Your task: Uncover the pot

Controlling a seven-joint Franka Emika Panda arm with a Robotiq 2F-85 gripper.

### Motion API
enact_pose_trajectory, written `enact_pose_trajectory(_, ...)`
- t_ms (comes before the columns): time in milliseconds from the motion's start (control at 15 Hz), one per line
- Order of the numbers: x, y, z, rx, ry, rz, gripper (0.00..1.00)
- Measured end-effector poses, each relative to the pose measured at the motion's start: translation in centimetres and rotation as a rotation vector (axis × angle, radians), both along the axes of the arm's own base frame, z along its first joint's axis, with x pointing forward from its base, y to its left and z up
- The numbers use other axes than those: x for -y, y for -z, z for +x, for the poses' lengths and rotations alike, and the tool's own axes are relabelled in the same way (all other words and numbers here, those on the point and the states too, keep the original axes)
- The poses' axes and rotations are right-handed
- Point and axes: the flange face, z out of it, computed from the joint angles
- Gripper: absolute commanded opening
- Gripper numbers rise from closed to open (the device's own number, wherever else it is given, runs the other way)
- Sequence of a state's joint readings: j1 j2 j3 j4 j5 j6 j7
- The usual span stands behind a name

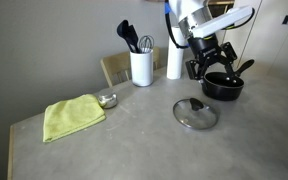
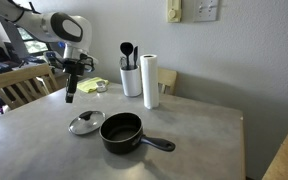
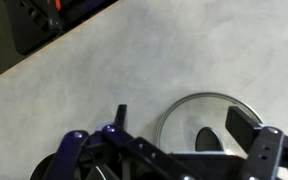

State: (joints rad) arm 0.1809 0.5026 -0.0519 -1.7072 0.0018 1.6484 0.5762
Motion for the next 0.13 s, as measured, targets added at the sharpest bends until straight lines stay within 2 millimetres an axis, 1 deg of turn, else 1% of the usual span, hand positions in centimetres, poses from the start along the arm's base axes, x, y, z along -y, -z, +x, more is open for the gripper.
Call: enact_pose_trajectory(133, 0.05, -0.76, -0.04, -0.013, 0.000, -0.001, 1.00)
